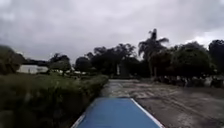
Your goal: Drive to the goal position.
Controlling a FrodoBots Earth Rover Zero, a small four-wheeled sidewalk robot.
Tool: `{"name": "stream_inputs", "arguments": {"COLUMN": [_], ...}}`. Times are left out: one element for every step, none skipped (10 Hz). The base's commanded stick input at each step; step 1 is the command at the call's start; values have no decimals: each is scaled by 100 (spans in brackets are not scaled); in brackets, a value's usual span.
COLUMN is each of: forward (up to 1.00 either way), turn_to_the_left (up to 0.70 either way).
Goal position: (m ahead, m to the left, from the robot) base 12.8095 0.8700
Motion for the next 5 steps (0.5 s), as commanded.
{"name": "stream_inputs", "arguments": {"forward": [50,50,50,50,50], "turn_to_the_left": [0,0,0,0,0]}}
